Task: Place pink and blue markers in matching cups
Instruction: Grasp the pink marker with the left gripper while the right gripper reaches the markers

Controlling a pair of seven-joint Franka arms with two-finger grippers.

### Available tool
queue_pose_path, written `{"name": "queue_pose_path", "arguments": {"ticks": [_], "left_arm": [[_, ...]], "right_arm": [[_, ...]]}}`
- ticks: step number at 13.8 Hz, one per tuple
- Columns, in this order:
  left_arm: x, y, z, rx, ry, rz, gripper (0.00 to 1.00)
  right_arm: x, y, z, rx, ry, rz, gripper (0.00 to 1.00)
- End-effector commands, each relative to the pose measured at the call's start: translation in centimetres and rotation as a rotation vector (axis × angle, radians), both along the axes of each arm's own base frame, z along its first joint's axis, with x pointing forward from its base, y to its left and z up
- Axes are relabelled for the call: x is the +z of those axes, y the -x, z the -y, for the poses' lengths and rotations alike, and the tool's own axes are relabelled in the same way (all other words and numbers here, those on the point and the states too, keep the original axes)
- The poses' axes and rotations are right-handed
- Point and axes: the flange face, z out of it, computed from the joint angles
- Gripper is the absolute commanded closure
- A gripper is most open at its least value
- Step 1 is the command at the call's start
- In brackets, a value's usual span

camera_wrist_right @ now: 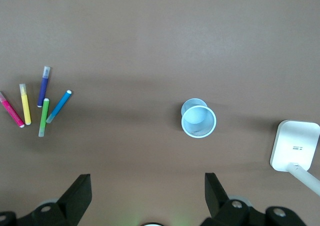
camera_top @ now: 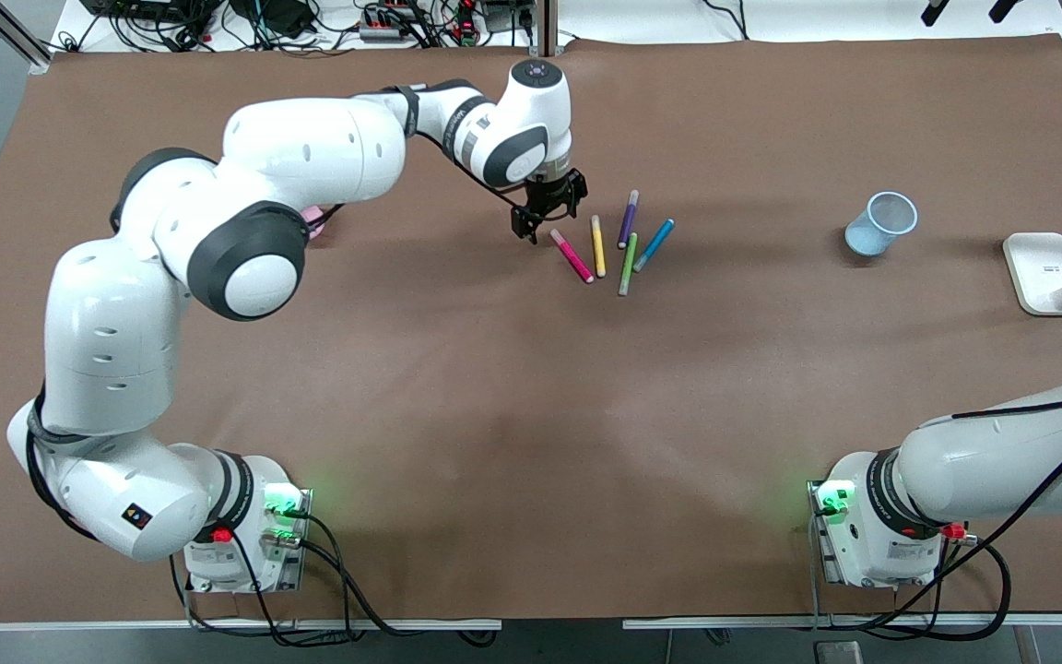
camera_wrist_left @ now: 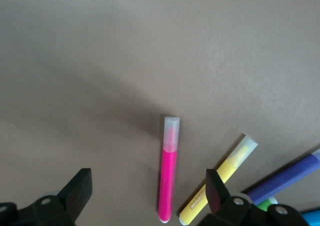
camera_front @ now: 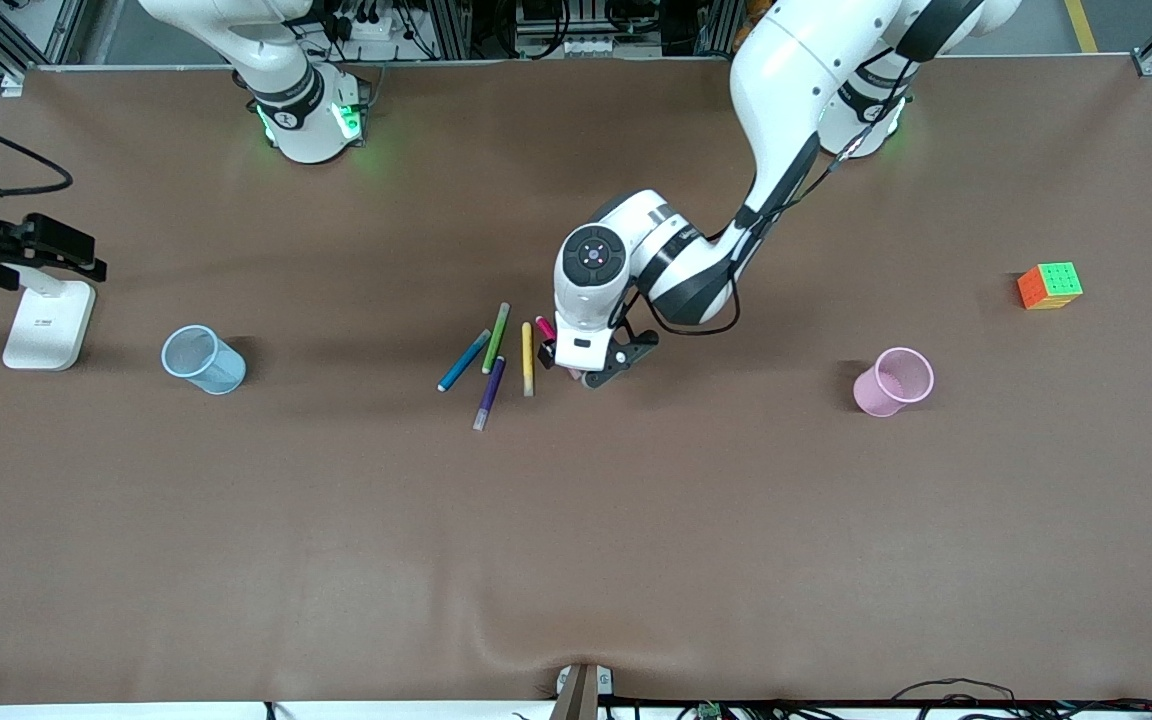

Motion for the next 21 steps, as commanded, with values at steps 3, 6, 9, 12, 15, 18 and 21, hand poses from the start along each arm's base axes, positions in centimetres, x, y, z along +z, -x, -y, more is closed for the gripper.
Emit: {"name": "queue_pose_path", "arguments": {"ticks": [3, 6, 9, 12, 15, 18, 21], "left_arm": [[-2.6, -0.1, 0.9, 0.008, -0.008, 0.027, 0.00], [-4.1, 0.1, 0.9, -0.003, -0.058, 0.067, 0.00], [-5.3, -0.1, 1.5, 0.005, -0.066, 0.078, 0.00], [-5.5, 0.0, 1.5, 0.013, -0.066, 0.077, 0.04], [-5.6, -0.1, 1.7, 0.015, -0.051, 0.088, 0.29], [-5.7, -0.1, 1.7, 0.013, -0.050, 0.089, 0.47], [-5.7, -0.1, 1.7, 0.012, -0.049, 0.090, 0.58]], "right_arm": [[-3.5, -2.5, -0.4, 0.001, -0.009, -0.023, 0.00], [-6.7, -4.3, -2.1, 0.015, -0.003, -0.042, 0.00], [-8.6, -5.6, -4.0, 0.026, 0.002, -0.023, 0.00], [-11.3, -6.3, -5.4, -0.005, -0.004, -0.066, 0.00], [-12.4, -6.3, -7.7, -0.155, -0.022, -0.101, 0.00], [-13.3, -6.0, -10.1, -0.183, -0.008, -0.130, 0.00], [-14.2, -5.4, -12.0, -0.237, -0.004, -0.157, 0.00]]}}
